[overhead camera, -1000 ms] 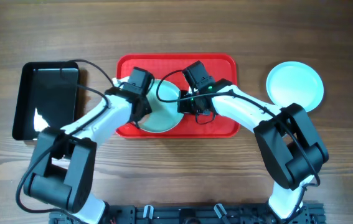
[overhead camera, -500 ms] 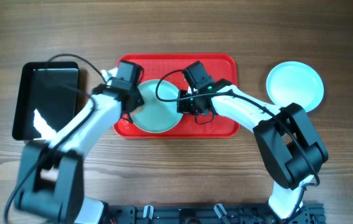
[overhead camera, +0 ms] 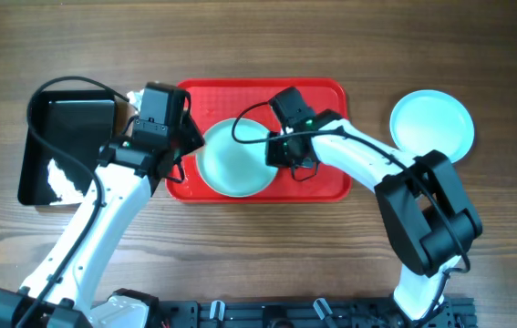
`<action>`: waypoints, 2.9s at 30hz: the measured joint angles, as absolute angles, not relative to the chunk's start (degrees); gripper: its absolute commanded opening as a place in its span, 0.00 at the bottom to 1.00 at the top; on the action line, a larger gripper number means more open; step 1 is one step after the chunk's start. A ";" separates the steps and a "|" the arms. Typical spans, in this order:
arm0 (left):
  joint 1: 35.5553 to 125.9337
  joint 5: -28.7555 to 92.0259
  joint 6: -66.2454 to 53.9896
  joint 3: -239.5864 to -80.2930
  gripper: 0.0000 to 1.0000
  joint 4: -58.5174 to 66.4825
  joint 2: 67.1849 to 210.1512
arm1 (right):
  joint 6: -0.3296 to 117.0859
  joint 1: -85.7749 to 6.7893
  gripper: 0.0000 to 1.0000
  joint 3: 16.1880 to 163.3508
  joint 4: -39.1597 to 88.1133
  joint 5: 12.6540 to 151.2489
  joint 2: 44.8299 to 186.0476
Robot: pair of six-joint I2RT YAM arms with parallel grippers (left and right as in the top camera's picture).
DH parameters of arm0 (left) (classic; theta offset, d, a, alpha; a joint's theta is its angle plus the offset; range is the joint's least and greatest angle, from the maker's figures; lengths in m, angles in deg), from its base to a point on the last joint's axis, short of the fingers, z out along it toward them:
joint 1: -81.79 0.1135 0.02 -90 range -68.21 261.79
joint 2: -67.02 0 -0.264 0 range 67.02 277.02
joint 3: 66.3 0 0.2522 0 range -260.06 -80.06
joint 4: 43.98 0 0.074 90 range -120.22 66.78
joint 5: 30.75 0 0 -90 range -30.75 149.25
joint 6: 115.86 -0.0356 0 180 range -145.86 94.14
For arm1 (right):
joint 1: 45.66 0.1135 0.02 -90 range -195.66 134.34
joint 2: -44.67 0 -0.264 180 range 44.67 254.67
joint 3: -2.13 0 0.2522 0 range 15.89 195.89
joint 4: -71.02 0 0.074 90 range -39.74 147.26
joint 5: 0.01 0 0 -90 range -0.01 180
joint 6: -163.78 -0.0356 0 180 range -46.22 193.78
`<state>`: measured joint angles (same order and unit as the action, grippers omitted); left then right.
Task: Clean dirty plates on tray and stack at the side
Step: 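Lift the scrubbed plate by its rim with the right gripper, then carry the plate right and lower it onto the plate stack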
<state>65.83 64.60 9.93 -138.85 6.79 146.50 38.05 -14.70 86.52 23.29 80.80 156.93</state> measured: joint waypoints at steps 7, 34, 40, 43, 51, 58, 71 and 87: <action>65.85 58.87 9.93 -138.85 0.04 7.14 148.95 | 41.09 -16.64 0.04 94.89 6.57 90.66 154.70; 60.47 56.09 9.95 -138.85 0.04 -4.40 163.03 | 50.36 -11.22 0.04 116.80 -20.14 141.46 149.22; 59.58 56.09 9.95 -138.85 0.04 -4.86 163.03 | 52.06 -6.92 0.04 116.80 -20.54 148.63 149.22; 59.05 56.09 9.95 -138.85 0.04 -4.97 163.03 | 52.26 -4.42 0.04 116.80 -20.49 152.63 149.22; 58.85 56.09 9.95 -138.85 0.04 -4.97 163.03 | 52.50 2.02 0.04 116.80 -19.20 161.52 149.22; 58.85 56.09 9.95 -138.85 0.04 -4.55 163.03 | 52.67 2.72 0.04 116.80 -18.55 163.42 149.22; 58.85 56.18 9.95 -138.85 0.04 -3.37 163.03 | 48.94 0.41 0.04 116.80 -18.50 156.78 149.22; 58.85 58.10 9.95 -138.85 0.04 -3.07 163.03 | 46.18 -16.95 0.04 116.88 -17.30 129.00 147.10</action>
<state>58.85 58.10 9.95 -138.85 -3.07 163.03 46.18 -16.95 116.88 -17.30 129.00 147.10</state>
